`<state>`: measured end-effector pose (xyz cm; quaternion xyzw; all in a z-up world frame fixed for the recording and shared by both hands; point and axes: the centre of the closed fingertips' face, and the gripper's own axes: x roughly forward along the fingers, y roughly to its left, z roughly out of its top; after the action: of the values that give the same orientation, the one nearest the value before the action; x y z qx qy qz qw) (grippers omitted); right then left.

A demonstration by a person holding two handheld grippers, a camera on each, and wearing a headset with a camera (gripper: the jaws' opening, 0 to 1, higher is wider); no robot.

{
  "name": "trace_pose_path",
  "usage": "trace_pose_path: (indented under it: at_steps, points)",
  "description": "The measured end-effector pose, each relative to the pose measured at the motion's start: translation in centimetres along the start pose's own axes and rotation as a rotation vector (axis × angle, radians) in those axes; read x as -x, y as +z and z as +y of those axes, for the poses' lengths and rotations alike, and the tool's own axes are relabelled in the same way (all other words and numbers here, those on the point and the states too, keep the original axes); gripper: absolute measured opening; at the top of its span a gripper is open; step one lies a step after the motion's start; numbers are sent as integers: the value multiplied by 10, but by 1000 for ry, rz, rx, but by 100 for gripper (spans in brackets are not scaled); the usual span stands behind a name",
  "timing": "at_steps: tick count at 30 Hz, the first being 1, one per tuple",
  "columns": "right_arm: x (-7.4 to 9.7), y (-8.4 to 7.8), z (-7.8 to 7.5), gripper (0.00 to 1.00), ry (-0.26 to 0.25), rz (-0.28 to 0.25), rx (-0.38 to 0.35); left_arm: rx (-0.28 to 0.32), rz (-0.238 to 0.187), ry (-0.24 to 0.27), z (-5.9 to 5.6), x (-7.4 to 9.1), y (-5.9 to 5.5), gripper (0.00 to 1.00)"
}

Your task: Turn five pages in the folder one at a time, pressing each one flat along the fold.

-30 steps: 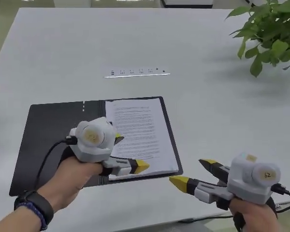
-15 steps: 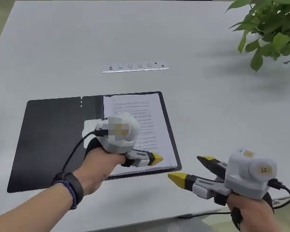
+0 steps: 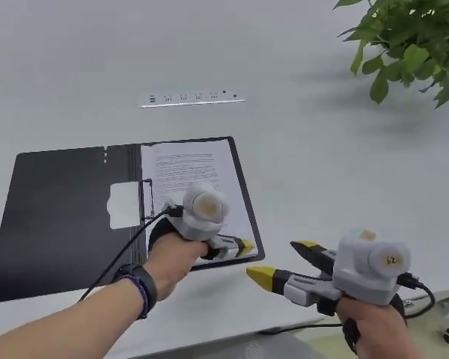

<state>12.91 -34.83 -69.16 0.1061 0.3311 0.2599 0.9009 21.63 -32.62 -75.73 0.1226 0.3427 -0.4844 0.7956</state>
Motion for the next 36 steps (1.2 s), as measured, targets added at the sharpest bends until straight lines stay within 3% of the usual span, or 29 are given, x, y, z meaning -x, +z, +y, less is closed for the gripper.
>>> trace_pose_path:
  at_steps: [6, 12, 21, 27, 36]
  points:
    - [2, -2, -5, 70, -9, -3, -29, -10, 47, 61, 8, -10, -15, 69]
    - [1, 1, -9, 69, -11, -28, -64, -37, 51, 85, 5, -15, -21, 71]
    - [-12, 2, -10, 68, 12, -21, -70, -39, 39, 78, 14, -10, -21, 62]
    - [-29, 10, -13, 65, 38, -34, -87, 9, 15, 80, 20, -7, -20, 56]
    - [-68, 24, -23, 60, 72, -52, -135, -1, 13, 79, 19, -6, -21, 54]
